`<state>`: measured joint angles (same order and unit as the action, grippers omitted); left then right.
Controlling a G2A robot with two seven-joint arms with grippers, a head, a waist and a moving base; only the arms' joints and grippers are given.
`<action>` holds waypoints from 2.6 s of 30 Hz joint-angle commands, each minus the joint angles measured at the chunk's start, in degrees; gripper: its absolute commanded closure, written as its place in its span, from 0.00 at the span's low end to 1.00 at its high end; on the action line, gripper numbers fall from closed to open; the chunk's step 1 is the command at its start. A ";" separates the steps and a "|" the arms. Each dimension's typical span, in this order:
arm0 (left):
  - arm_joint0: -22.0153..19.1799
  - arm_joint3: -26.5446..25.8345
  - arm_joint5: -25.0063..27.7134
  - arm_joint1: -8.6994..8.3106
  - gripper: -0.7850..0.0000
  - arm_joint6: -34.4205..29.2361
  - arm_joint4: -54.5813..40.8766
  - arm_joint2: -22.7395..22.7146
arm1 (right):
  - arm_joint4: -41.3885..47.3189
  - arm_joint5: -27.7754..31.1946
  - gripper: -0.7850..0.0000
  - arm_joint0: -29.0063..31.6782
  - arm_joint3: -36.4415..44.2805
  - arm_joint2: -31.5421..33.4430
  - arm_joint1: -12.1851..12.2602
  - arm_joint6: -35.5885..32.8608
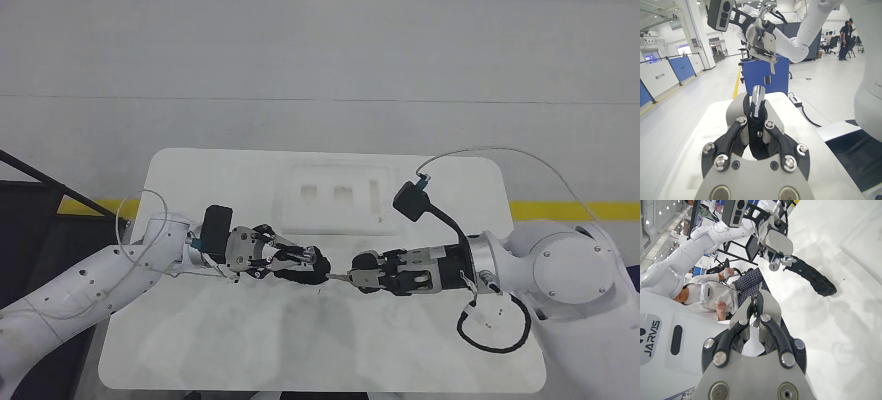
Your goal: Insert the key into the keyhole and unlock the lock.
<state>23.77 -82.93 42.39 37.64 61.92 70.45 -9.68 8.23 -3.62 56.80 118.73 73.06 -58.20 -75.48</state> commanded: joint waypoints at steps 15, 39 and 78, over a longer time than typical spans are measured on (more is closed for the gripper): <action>3.16 3.15 -0.80 0.89 1.00 0.81 -2.69 -0.06 | 0.62 0.23 1.00 -2.39 -3.95 -5.35 -0.39 1.01; 2.41 4.34 -1.21 0.79 1.00 1.18 6.06 -3.81 | -1.07 0.88 1.00 -0.01 -2.02 -3.76 0.47 0.95; -0.67 3.12 -8.61 -1.32 1.00 8.63 16.04 -0.06 | -6.43 5.19 1.00 4.77 0.70 -6.64 0.75 10.60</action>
<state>23.10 -79.79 33.79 36.32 70.55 86.50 -9.74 1.79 1.58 61.57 119.43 66.43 -57.45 -64.87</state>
